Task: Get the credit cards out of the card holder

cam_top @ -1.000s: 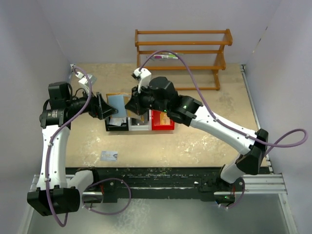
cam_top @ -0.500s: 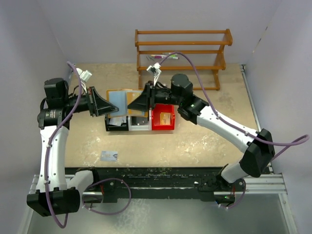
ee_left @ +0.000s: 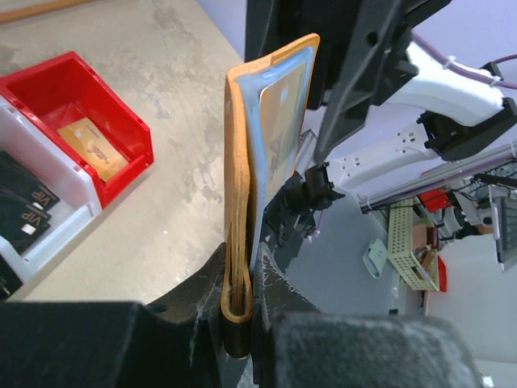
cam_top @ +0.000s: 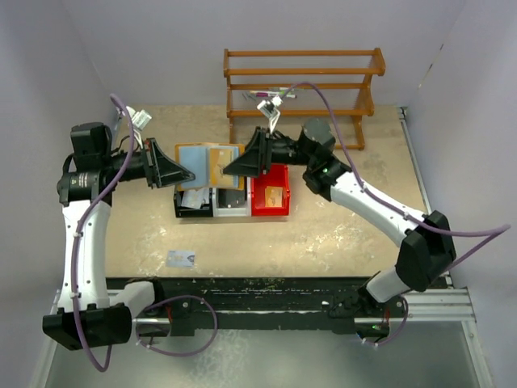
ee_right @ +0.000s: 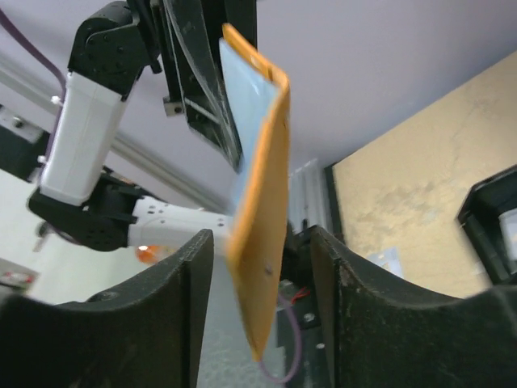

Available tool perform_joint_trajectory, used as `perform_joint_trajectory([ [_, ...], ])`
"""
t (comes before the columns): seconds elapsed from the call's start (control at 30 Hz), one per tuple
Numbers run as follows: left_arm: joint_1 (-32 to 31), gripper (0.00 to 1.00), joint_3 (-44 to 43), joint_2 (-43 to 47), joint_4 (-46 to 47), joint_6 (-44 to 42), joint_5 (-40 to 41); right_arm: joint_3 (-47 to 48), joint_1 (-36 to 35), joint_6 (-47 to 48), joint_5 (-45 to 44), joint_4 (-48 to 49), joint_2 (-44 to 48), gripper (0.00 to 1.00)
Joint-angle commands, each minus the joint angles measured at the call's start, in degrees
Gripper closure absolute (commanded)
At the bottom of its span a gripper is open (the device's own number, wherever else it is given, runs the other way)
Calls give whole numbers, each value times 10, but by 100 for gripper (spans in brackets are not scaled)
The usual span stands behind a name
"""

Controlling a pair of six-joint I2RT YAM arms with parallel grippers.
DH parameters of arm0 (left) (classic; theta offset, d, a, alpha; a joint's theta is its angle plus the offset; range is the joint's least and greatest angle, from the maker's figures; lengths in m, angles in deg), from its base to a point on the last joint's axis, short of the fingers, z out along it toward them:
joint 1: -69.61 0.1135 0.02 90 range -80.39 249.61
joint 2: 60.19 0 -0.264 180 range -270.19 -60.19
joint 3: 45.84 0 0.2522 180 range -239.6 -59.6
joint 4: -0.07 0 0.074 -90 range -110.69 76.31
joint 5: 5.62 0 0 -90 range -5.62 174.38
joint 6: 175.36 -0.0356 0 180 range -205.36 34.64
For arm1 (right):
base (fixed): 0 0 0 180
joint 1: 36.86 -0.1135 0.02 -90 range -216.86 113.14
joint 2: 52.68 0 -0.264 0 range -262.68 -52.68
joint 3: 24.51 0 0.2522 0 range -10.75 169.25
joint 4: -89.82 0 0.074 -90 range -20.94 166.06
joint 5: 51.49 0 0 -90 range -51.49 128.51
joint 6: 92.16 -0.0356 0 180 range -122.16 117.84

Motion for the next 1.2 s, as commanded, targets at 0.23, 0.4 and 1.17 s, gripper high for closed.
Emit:
perform_joint_trajectory([
  [0.23, -2, 100, -89, -38, -193, -254, 28, 258, 13, 290, 108, -309, -103, 40],
  [0.4, -15, 100, -125, -76, -287, -353, 41, 331, 3, 388, 115, -400, -146, 35],
  [1.17, -65, 60, -145, -95, -293, -378, 87, 345, -49, 329, 183, -263, -172, 100],
])
